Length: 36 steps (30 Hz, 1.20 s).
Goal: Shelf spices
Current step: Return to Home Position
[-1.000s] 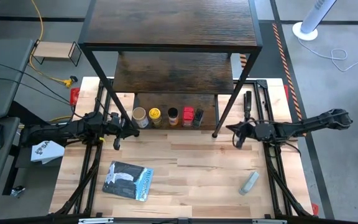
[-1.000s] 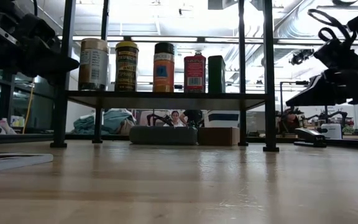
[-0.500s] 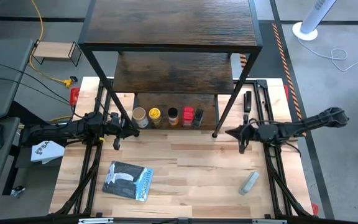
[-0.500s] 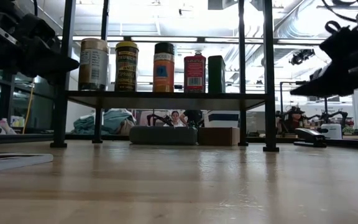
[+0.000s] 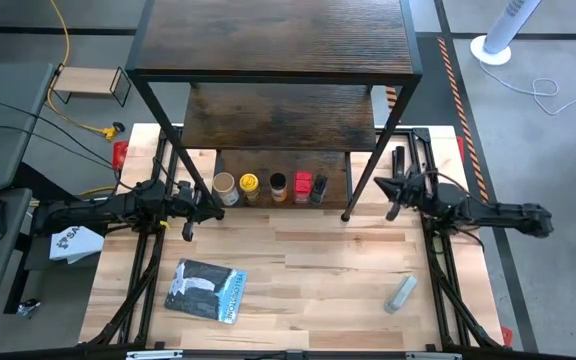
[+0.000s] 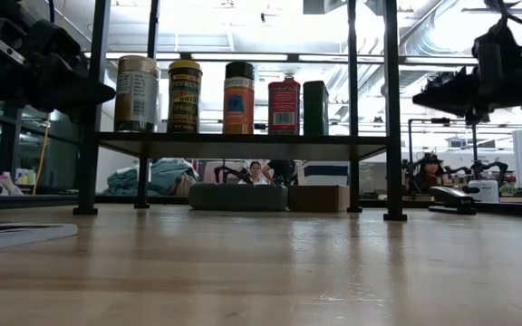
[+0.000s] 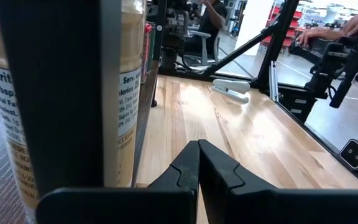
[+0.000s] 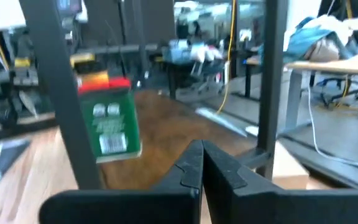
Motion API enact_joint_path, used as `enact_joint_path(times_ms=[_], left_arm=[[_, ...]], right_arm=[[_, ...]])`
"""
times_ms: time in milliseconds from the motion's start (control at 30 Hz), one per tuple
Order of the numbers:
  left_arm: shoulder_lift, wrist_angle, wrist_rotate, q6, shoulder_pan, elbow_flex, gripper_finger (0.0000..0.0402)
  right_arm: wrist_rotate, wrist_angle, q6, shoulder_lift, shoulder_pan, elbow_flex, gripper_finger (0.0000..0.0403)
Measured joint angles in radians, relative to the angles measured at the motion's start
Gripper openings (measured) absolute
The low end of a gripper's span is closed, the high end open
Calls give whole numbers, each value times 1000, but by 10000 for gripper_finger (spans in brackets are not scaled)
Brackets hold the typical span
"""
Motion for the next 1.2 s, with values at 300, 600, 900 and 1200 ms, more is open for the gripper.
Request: enact_joint_path(times_ms=[300, 600, 900, 1200], left_arm=[[0, -1, 0, 0, 0, 0, 0], [0, 2, 0, 0, 0, 0, 1], [0, 5, 0, 0, 0, 0, 1], [0, 3, 0, 0, 0, 0, 1]], right_arm=[[6, 24, 0, -86, -14, 0, 0], [-209, -17, 131, -86, -27, 0, 0], [-517, -33, 346, -86, -80, 0, 0], [-517, -33, 394, -86, -96, -1, 0]])
